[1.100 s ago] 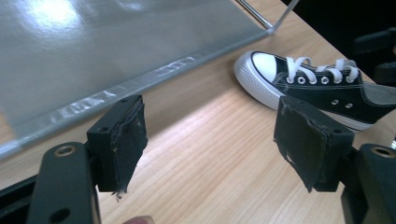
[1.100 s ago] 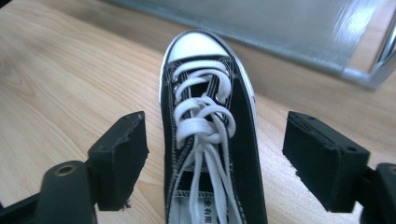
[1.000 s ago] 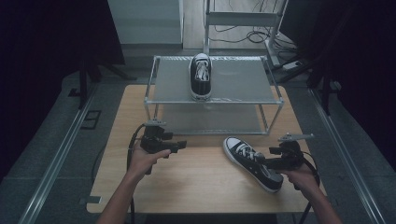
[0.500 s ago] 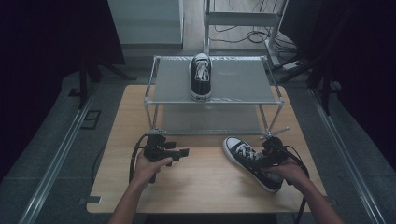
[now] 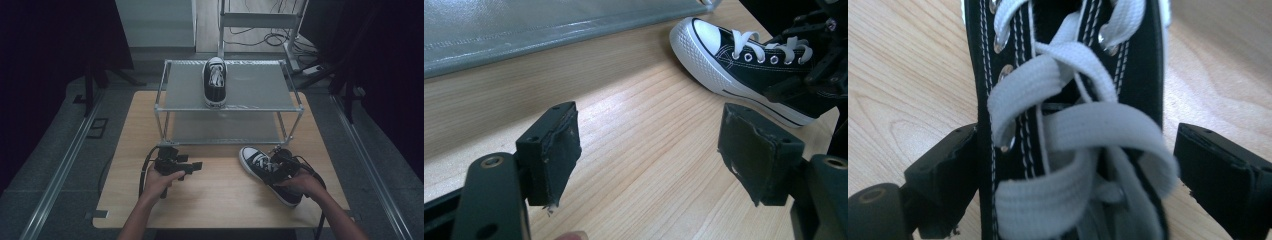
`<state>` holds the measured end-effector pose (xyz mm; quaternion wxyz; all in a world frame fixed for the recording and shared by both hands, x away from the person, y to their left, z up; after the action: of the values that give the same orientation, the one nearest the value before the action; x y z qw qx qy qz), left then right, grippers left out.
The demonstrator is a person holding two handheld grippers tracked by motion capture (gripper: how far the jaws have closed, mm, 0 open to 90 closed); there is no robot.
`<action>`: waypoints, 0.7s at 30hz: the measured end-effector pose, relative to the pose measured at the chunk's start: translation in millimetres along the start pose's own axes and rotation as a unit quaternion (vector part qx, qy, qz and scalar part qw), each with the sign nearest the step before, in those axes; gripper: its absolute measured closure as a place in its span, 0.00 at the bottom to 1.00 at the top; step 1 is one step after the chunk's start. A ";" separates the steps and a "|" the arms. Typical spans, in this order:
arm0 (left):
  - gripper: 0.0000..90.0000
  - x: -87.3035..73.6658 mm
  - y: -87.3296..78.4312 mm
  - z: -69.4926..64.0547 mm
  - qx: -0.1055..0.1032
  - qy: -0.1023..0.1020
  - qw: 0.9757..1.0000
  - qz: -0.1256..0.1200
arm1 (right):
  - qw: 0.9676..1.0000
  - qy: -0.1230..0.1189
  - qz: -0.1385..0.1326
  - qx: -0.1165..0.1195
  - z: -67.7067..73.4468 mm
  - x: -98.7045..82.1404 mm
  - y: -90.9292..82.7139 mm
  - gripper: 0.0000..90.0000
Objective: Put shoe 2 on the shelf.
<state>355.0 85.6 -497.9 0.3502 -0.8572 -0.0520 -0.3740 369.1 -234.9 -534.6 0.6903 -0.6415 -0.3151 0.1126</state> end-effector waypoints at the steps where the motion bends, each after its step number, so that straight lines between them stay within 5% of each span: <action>1: 0.28 -0.4 -0.1 0.2 0.000 -0.001 1.000 0.000 | 1.000 0.000 0.004 0.002 0.7 0.1 0.9 0.11; 15: 0.28 -2.3 -3.3 1.8 -0.002 -0.010 1.000 -0.005 | 1.000 0.004 0.002 0.025 -1.2 0.4 -2.5 0.20; 21: 0.28 -2.4 -5.2 2.2 0.000 -0.011 1.000 -0.010 | 0.999 0.006 -0.024 0.034 1.0 5.0 -21.5 0.21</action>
<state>352.9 91.3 -497.6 0.3462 -0.8607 -0.0647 -0.3677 367.1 -234.6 -512.5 0.7162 -0.6103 -0.3224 0.1030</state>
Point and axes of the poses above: each handheld gripper's, and its own axes: y roughly forward along the jaws, x roughly out of its top, z roughly to its left, the point moved 7 cm from there along y, roughly forward along the jaws, and after that the axes turned 5 degrees about -x, right-handed, at the moved point
